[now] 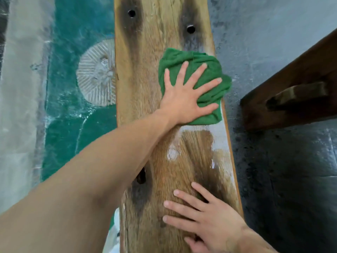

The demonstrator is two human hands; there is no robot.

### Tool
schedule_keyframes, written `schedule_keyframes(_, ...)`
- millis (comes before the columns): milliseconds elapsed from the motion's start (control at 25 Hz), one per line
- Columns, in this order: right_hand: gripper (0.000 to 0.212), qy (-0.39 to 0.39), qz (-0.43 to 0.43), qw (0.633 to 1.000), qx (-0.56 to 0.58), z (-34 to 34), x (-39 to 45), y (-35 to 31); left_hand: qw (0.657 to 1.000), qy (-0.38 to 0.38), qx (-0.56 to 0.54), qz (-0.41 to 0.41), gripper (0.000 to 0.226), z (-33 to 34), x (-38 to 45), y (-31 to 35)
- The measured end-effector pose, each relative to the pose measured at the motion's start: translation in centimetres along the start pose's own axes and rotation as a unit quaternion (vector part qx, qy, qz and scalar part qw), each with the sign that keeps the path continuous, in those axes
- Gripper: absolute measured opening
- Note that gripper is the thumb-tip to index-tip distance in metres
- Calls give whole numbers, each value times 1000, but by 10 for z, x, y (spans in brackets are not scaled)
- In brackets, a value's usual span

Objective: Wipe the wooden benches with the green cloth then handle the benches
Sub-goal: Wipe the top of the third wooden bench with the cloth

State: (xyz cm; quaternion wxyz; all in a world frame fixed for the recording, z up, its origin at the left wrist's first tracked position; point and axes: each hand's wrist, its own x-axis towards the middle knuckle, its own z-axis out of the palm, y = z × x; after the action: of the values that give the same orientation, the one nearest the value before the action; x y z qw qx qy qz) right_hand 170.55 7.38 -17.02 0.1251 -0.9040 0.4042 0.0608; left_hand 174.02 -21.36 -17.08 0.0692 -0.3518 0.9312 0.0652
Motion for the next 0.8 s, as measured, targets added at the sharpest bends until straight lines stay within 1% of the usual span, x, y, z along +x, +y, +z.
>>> schedule_keyframes(80, 65, 14, 35, 999, -13, -1, 2, 1, 997, -14, -32, -67, 70, -13, 48, -32)
schedule_keyframes(120, 68, 17, 69, 997, -17, 0, 5, 2, 993, -17, -53, -103, 69, -18, 64, -49)
schedule_keyframes(200, 73, 35, 171, 984, 31, 0, 10, -4, 982, -4, -77, -170, 68, -15, 67, -79)
schedule_keyframes(240, 75, 57, 230, 970, 56, -5, 16, -7, 978, 7, -81, -190, 67, -11, 55, -88)
schedule_keyframes(320, 72, 87, 303, 946, 75, -13, 35, 0, 977, 26, -70, -202, 66, 0, 0, -92)
schedule_keyframes(400, 66, 78, 354, 928, 80, -29, 64, 39, 976, 41, -57, -205, 65, 12, -75, -73)
schedule_keyframes(480, 63, 54, 402, 911, 71, -44, 95, 102, 974, 17, -66, -218, 65, 23, -145, -47)
schedule_keyframes(560, 62, 46, 431, 898, 73, -55, 110, 143, 975, -8, -71, -209, 67, 27, -176, -34)
schedule_keyframes(640, 63, 79, 437, 893, 68, -54, 112, 147, 978, 15, -62, -198, 68, 24, -148, -55)
schedule_keyframes(720, 65, 92, 427, 898, 55, -50, 109, 143, 977, 35, -64, -201, 67, 9, -60, -103)
schedule_keyframes(800, 66, 99, 422, 899, 62, -51, 108, 143, 964, 65, -104, -235, 64, -8, 41, -156)
